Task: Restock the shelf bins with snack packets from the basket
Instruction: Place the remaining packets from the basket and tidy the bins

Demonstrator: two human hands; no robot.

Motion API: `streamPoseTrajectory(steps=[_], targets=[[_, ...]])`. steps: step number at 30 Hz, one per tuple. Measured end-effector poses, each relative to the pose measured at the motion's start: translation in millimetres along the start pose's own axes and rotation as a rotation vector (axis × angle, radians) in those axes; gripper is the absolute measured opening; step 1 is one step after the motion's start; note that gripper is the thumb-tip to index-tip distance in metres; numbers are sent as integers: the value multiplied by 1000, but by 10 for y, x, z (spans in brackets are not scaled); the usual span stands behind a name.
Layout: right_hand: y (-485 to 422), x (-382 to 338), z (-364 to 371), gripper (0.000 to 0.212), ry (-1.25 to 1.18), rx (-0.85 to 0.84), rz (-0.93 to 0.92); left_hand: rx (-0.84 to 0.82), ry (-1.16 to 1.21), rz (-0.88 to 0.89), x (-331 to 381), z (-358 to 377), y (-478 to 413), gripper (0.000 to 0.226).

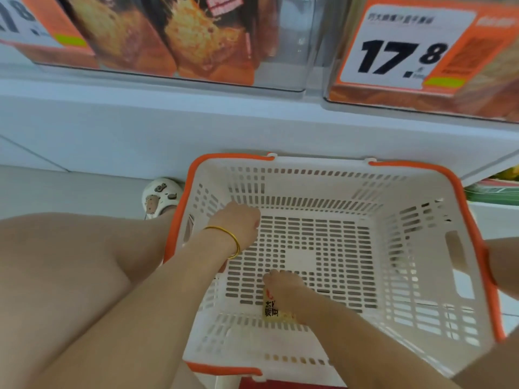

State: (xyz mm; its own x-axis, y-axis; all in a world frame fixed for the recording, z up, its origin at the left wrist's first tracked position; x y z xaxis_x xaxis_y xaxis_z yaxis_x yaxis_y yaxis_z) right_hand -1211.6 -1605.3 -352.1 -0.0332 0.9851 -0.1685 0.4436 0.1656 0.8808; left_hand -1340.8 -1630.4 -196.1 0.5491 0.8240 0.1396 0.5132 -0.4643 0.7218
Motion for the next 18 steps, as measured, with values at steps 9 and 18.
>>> streamPoseTrajectory(steps=[9, 18], targets=[[162, 386, 377, 82, -211, -61, 69, -50, -23, 42, 270, 78, 29, 27], [267, 595, 522, 80, -284, -51, 89, -97, -50, 53, 351, 215, 24, 13]])
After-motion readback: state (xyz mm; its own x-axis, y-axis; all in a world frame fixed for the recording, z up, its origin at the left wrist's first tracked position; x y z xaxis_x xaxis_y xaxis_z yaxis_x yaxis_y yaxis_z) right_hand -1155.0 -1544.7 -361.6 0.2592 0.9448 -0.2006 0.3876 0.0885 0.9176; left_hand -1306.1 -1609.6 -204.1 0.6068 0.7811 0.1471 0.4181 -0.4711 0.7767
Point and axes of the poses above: each hand's wrist, its own y-axis away from the middle knuckle, its own z-axis out of the palm, x = y × z, the point moved 9 cm from there along -y, towards the middle knuckle, and after that the axes turned 10 degrees about -x, right-handed, at the moved point
